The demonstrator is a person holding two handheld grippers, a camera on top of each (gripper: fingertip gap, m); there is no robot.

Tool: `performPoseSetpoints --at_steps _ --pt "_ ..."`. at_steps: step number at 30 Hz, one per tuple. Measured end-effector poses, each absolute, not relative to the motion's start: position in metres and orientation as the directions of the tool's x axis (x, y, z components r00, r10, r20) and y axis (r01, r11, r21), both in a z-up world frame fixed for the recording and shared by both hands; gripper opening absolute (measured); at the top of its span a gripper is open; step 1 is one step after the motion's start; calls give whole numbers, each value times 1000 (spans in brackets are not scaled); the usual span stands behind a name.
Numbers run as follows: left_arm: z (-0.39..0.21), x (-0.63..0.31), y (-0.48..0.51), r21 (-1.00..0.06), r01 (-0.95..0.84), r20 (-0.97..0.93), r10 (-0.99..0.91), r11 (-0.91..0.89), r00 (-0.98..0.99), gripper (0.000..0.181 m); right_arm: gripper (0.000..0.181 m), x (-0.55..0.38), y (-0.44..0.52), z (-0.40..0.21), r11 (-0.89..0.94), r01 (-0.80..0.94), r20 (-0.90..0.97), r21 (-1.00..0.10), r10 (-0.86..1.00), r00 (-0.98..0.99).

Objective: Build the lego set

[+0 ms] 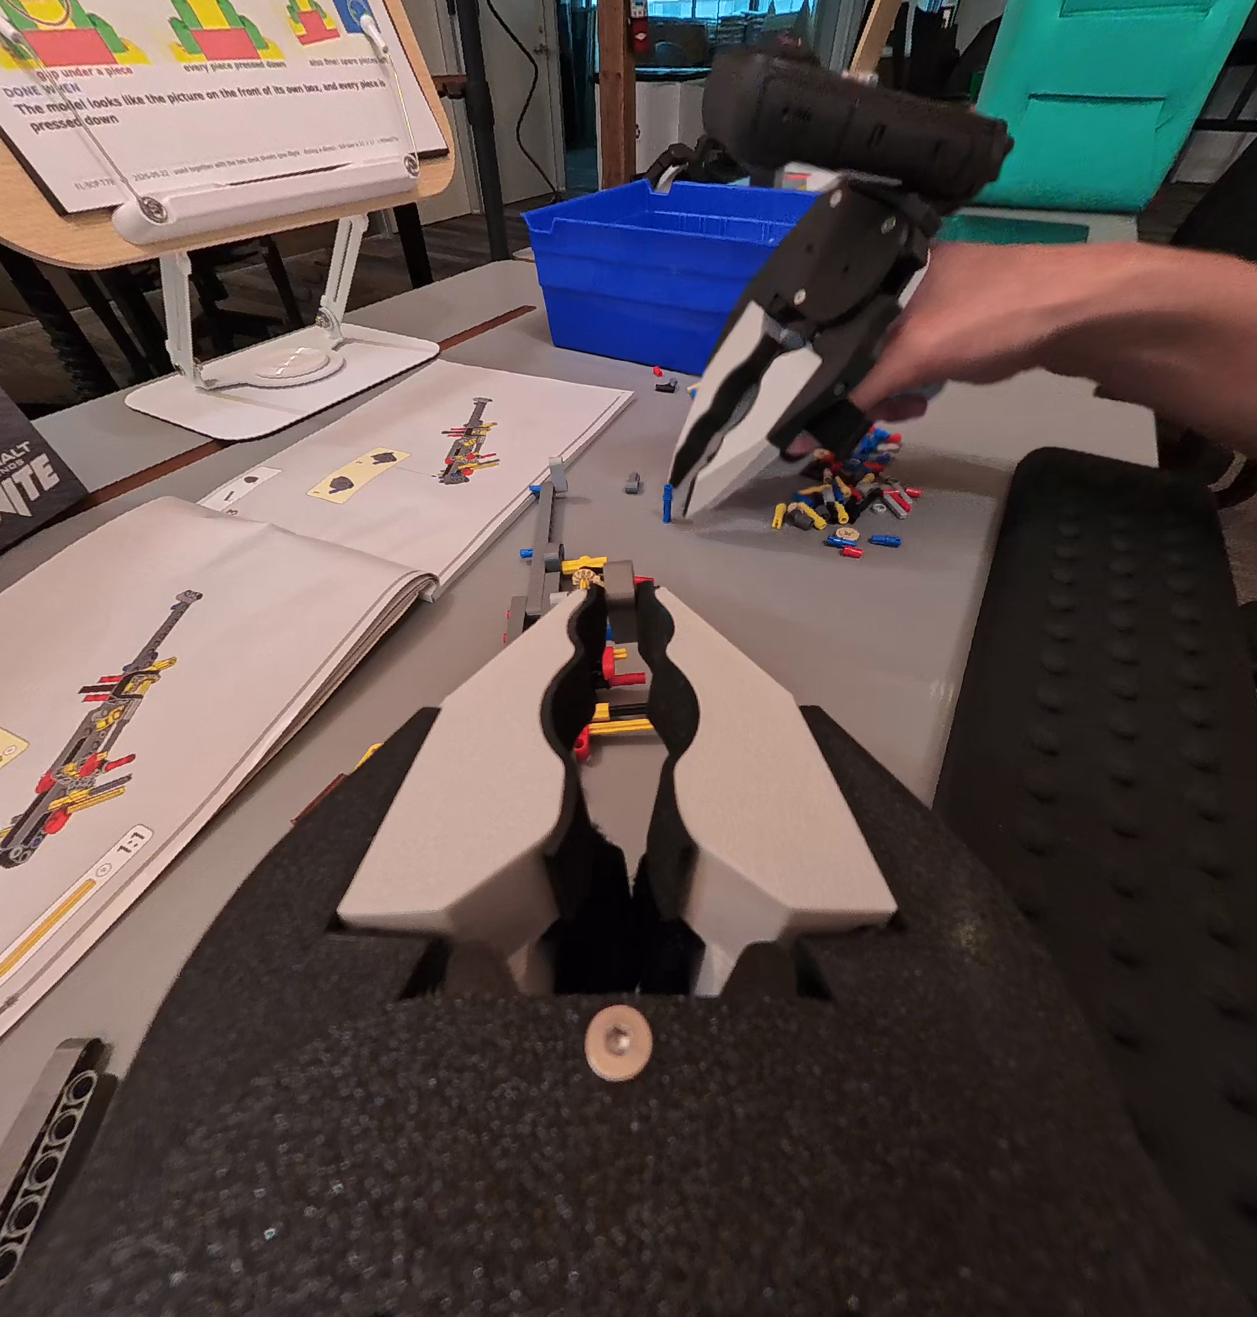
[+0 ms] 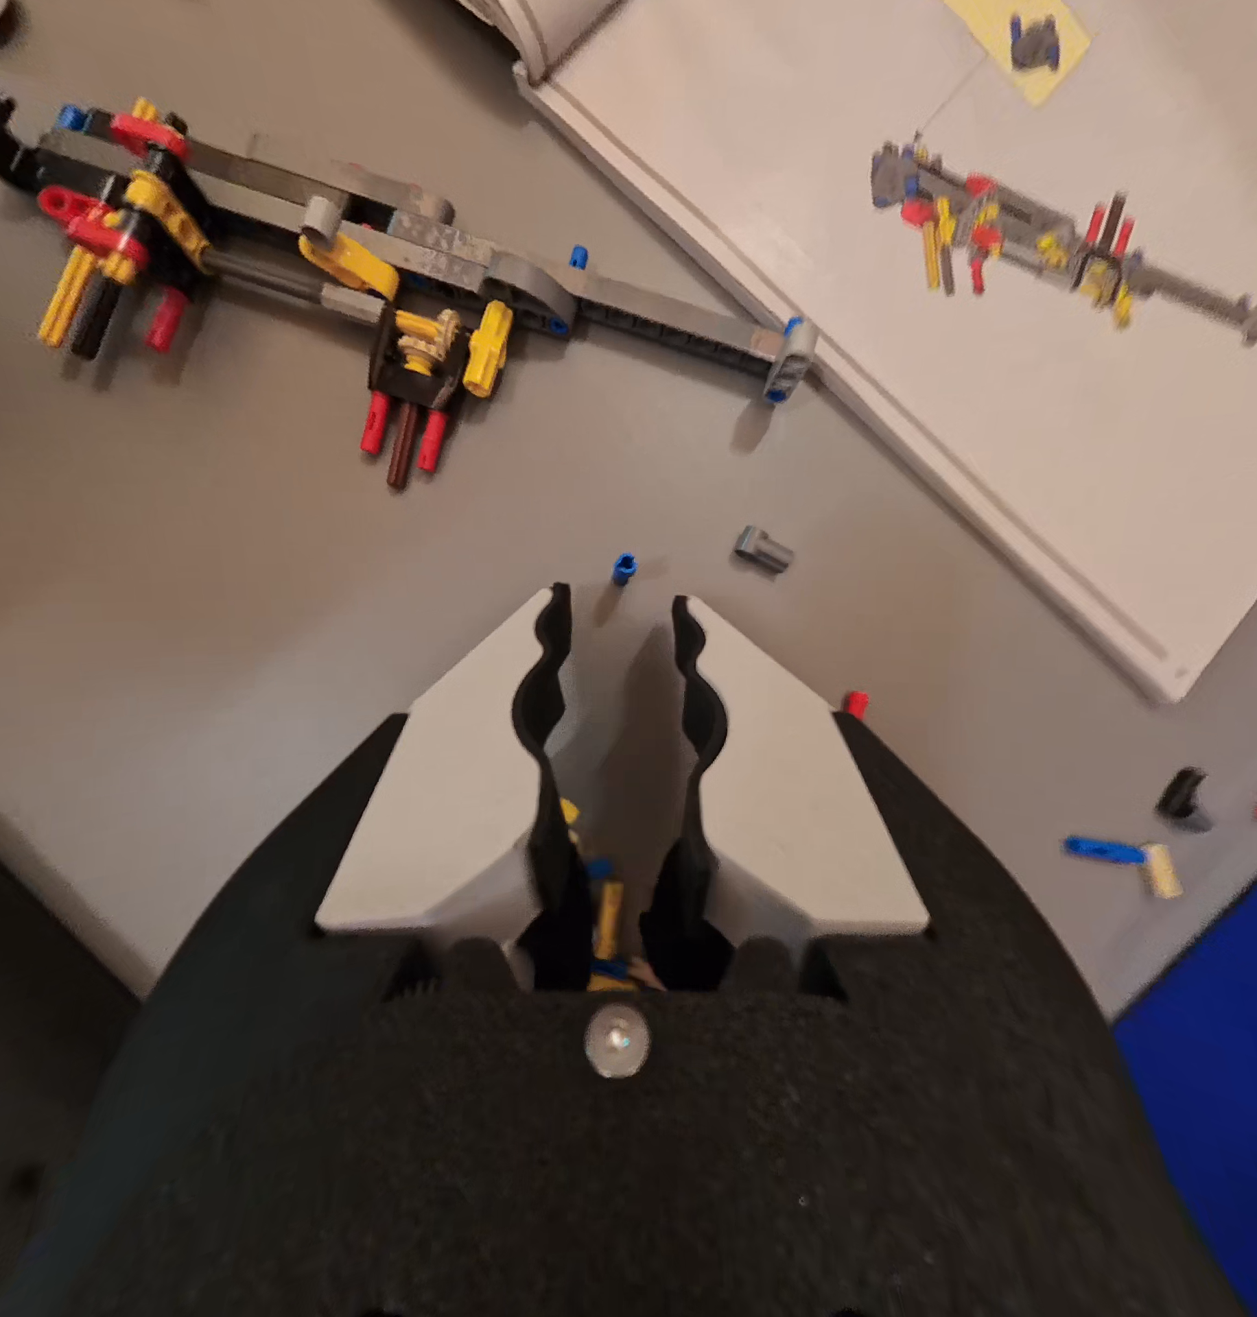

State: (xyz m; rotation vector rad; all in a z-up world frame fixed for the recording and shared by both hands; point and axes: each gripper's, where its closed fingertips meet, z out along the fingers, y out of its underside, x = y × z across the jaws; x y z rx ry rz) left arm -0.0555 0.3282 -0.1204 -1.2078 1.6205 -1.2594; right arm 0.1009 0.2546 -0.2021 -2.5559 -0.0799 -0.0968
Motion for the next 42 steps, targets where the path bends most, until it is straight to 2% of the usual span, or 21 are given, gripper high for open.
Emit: performPoseSetpoints --at_steps 2,5,7,10,13,20,34,40,42 --pt "-120 -56 327 -971 -227 -7 -959 75 -284 6 22 102 253 -192 -832 220 114 -510 188 975" --pt "-120 -56 326 -971 -226 -9 -957 77 -288 6 28 104 251 -186 -803 440 127 -402 427 895" --pt "-120 -56 327 -971 -226 -10 -958 78 -288 6 22 106 255 -181 -757 545 133 -360 536 833" --pt "-120 -56 327 -971 -227 -8 -957 77 -289 7 19 100 261 -181 -677 652 99 -342 664 741" --pt "-121 -56 327 -970 -228 -13 -957 83 -291 7 21 94 256 -195 -637 723 42 -267 742 669" --pt "-122 -56 326 -969 -231 -15 -955 87 -297 7 16 97 259 -206 -604 770 46 -207 780 624" --pt "-123 -56 325 -967 -235 -20 -953 94 -301 7 7 100 262 -208 -602 777 41 -184 785 618" --pt "-124 -56 325 -967 -238 -20 -954 96 -300 7 4 99 264 -207 -571 800 69 -186 804 590" --pt "-123 -56 325 -968 -237 -14 -954 88 -299 7 4 91 270 -200 -561 795 88 -232 802 591"
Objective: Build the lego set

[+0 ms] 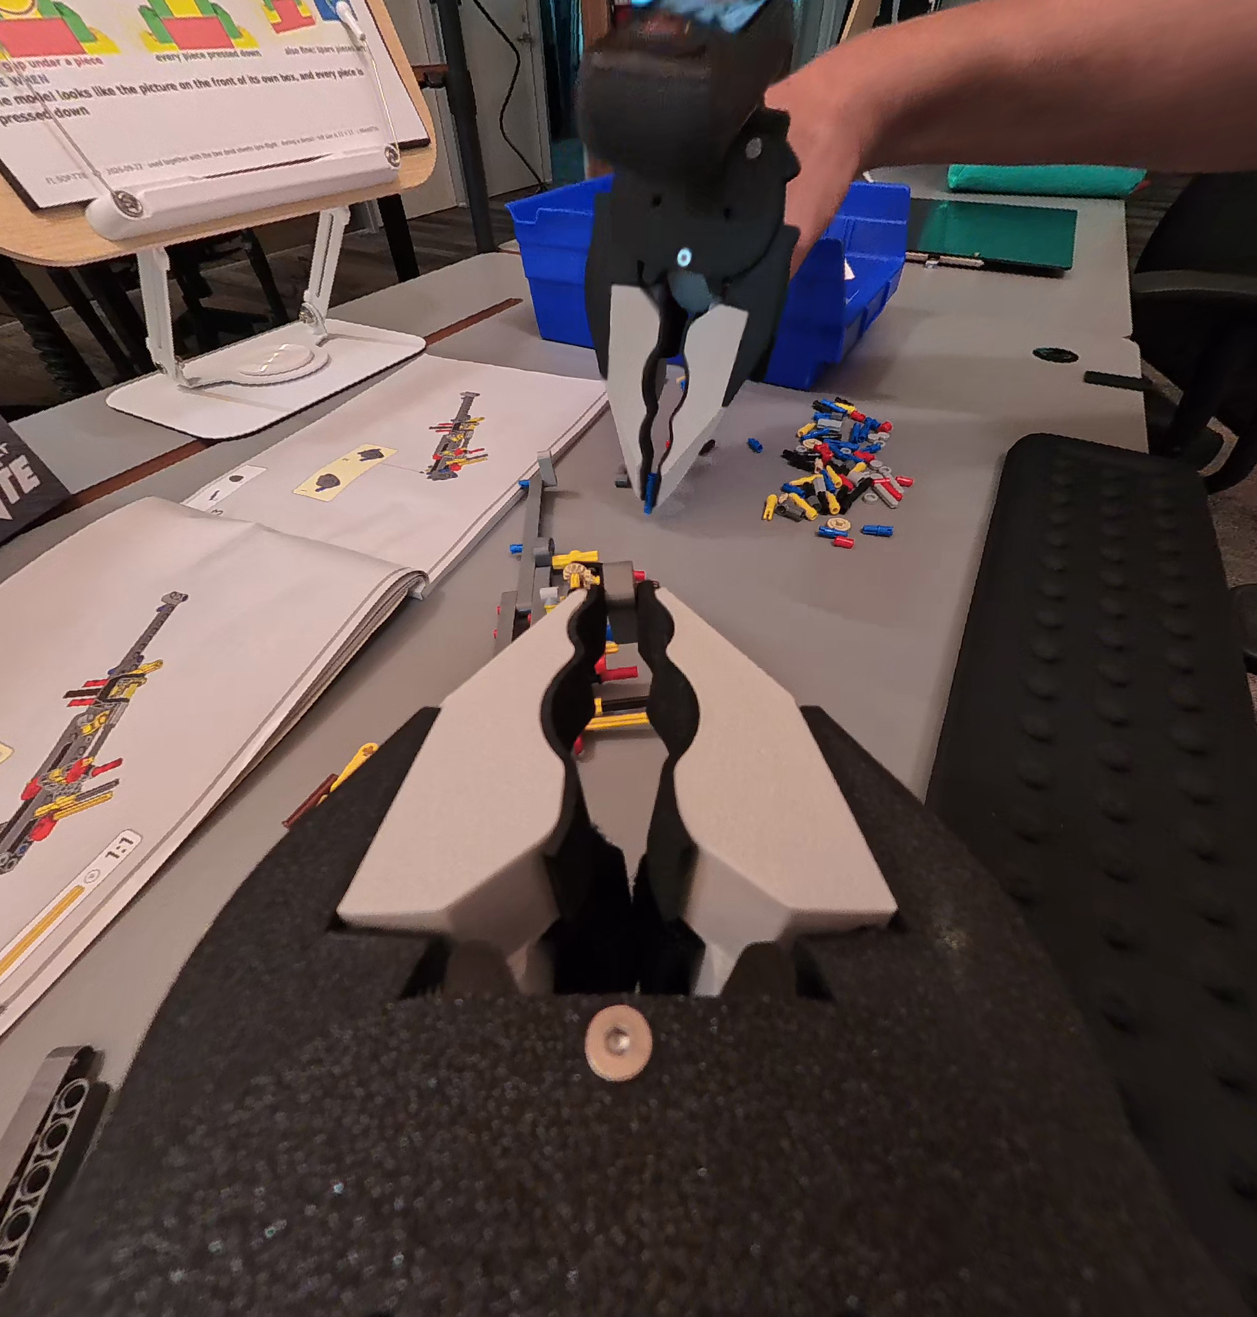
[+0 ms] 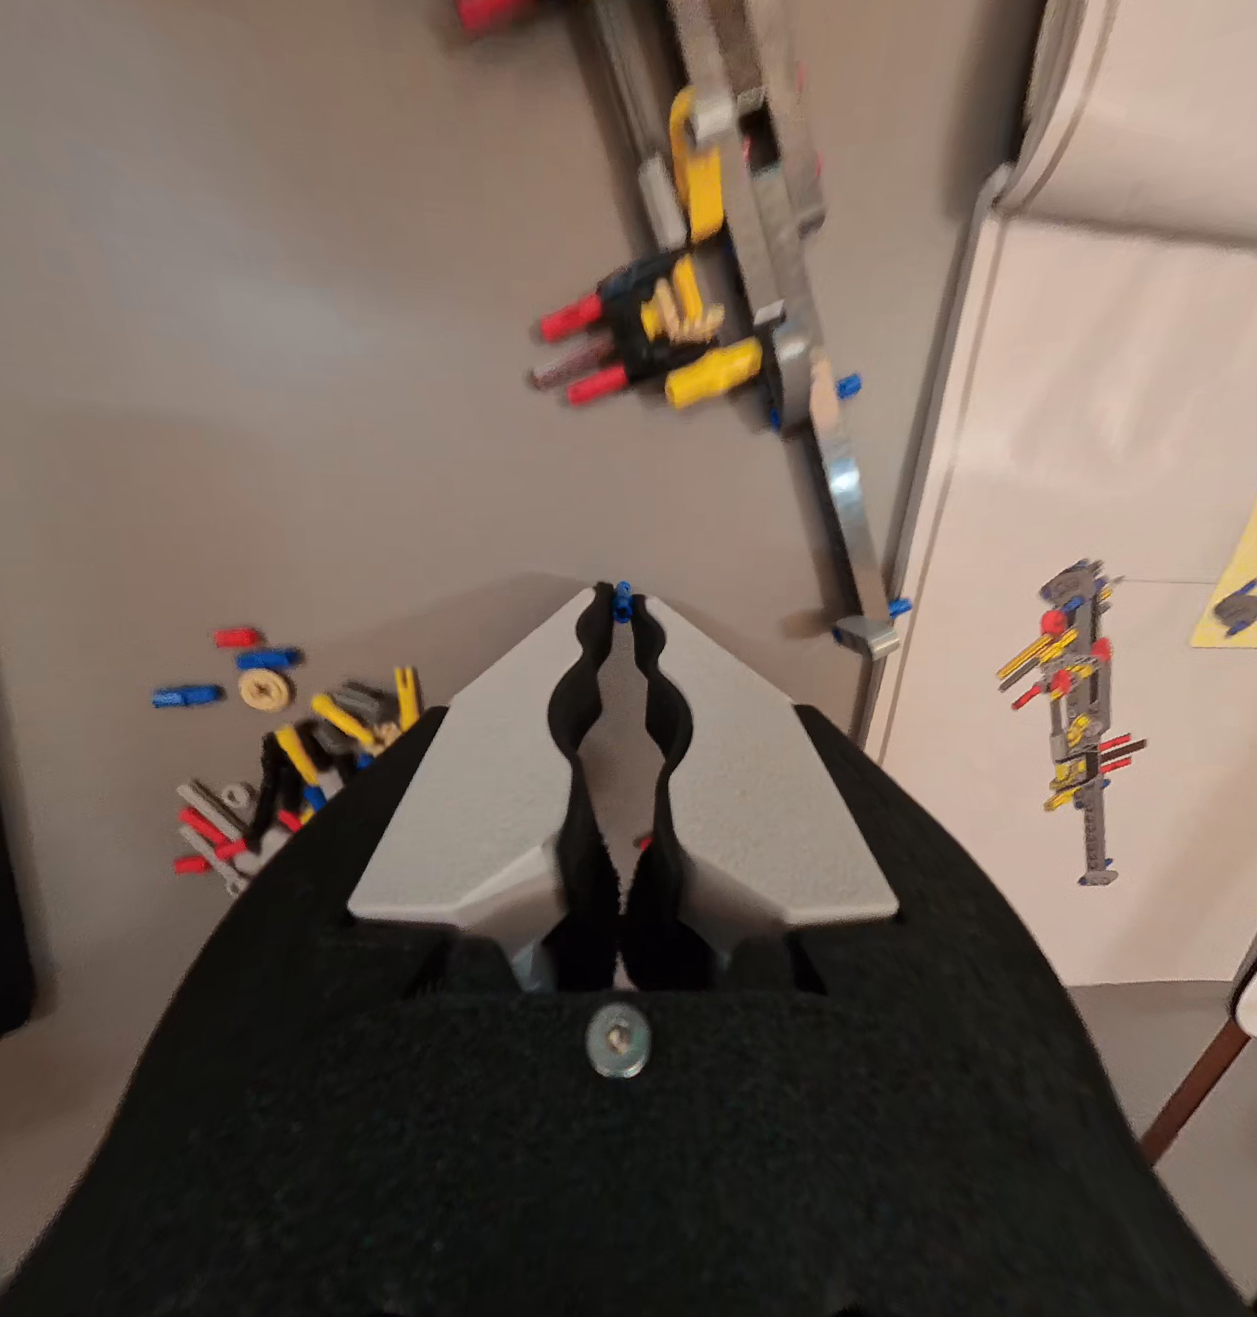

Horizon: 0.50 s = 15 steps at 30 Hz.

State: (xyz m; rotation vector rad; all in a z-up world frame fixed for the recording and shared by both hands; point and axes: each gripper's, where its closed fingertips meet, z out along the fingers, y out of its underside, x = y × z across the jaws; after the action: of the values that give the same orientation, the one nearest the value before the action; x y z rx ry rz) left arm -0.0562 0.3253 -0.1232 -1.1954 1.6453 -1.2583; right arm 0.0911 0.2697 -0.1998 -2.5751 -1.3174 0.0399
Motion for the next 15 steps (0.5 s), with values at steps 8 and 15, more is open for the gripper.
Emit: performPoseSetpoints --at_steps 8,15 --pt "-111 -58 336 -970 -222 159 -943 -95 -293 7 4 -37 330 -96 -278 776 521 -566 609 598" --pt "-101 -61 337 -957 -205 264 -908 -205 -326 7 3 -58 333 -88 -302 620 532 -724 329 780"
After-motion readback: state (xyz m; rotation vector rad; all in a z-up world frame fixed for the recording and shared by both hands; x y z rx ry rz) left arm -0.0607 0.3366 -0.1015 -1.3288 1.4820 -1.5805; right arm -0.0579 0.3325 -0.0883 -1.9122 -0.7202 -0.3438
